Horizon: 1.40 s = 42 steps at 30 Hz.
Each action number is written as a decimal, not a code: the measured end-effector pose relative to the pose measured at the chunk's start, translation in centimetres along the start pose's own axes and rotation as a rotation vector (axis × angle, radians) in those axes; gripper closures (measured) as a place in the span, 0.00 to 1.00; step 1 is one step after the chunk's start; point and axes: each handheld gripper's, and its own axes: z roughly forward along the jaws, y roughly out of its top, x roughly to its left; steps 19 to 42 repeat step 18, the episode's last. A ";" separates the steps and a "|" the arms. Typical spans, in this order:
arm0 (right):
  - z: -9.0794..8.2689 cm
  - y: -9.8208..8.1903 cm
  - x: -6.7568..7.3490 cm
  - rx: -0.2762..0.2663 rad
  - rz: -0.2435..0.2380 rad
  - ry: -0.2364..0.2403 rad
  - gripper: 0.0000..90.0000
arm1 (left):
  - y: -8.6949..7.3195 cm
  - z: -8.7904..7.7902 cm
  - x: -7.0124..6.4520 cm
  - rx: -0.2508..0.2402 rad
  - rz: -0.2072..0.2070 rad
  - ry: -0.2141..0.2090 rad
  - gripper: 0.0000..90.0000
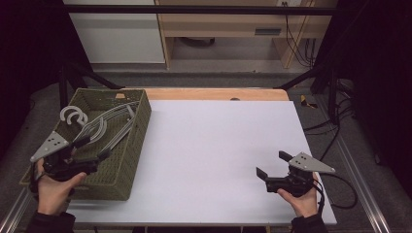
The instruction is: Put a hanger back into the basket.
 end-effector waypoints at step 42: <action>-0.5 -0.1 -0.5 -0.019 0.028 0.011 0.02 | -2.2 2.8 -5.1 0.036 0.053 -0.107 0.10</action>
